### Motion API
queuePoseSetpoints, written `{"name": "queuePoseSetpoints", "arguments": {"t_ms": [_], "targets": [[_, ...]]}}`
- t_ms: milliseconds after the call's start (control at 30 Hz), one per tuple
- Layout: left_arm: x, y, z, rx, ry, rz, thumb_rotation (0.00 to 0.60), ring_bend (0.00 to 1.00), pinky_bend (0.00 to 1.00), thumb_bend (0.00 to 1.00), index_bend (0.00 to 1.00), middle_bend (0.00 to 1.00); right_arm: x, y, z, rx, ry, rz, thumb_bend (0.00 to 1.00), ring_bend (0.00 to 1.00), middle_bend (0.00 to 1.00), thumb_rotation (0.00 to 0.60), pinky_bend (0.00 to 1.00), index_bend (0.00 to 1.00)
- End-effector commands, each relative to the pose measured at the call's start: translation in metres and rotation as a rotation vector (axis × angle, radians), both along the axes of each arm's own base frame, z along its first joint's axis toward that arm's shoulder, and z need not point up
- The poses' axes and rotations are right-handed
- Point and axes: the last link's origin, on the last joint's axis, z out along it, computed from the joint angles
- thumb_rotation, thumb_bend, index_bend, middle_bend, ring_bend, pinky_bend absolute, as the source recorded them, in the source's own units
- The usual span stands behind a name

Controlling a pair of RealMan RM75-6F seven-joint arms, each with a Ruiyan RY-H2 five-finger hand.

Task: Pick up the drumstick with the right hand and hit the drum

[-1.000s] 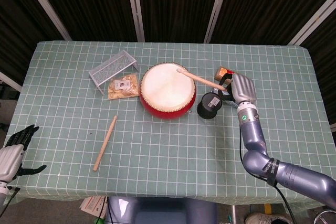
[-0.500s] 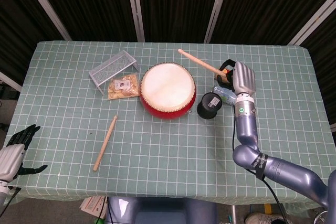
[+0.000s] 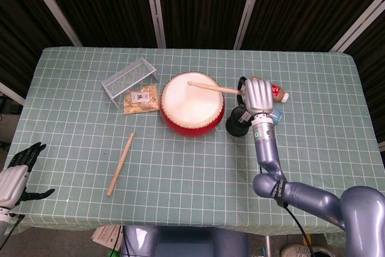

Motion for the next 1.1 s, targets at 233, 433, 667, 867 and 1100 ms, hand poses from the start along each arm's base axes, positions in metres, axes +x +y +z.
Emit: {"name": "queuePoseSetpoints", "arguments": {"t_ms": [233, 433, 667, 867, 1100], "targets": [[0.0, -0.001, 0.001, -0.005, -0.01, 0.003, 0.6, 0.0, 0.0, 0.0, 0.0, 0.0, 0.01, 0.006, -0.016, -0.098, 0.193, 0.073, 0.55, 1.0, 1.0, 0.6, 1.0, 0.96], [0.001, -0.001, 0.0, -0.006, -0.012, 0.006, 0.6, 0.0, 0.0, 0.0, 0.0, 0.0, 0.015, 0.004, 0.012, -0.137, -0.2, -0.026, 0.55, 1.0, 1.0, 0.6, 1.0, 0.96], [0.001, -0.001, 0.0, -0.006, -0.017, 0.013, 0.6, 0.0, 0.0, 0.0, 0.0, 0.0, 0.012, 0.002, 0.035, -0.15, -0.543, -0.099, 0.55, 1.0, 1.0, 0.6, 1.0, 0.96], [0.001, -0.001, -0.001, -0.008, -0.011, 0.01, 0.6, 0.0, 0.0, 0.0, 0.0, 0.0, -0.005, 0.003, 0.049, -0.123, -0.642, -0.155, 0.55, 1.0, 1.0, 0.6, 1.0, 0.96], [0.001, 0.0, -0.001, -0.008, -0.013, 0.01, 0.6, 0.0, 0.0, 0.0, 0.0, 0.0, -0.01, 0.003, 0.04, -0.11, -0.552, -0.143, 0.55, 1.0, 1.0, 0.6, 1.0, 0.96]]}}
